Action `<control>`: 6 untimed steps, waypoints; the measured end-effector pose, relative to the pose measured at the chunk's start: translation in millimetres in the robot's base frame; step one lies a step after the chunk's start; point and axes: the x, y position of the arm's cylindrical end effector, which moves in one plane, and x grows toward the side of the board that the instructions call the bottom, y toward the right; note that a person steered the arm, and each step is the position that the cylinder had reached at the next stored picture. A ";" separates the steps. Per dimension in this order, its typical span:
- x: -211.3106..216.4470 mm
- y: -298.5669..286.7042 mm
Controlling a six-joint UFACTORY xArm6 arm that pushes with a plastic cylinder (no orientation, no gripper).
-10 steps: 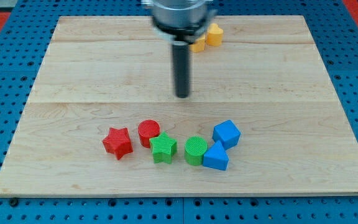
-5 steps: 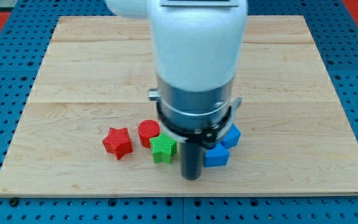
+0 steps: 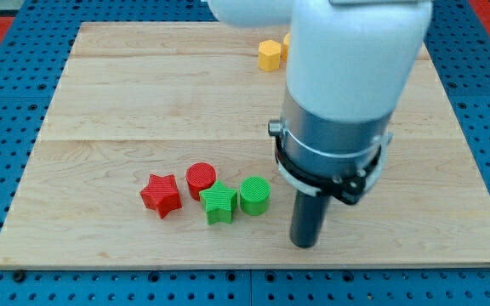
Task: Move the blue blocks towards the center of the board
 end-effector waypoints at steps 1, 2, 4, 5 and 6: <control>-59.0 63.0; -101.9 -12.7; -4.1 65.3; -19.0 2.3; -73.4 -36.0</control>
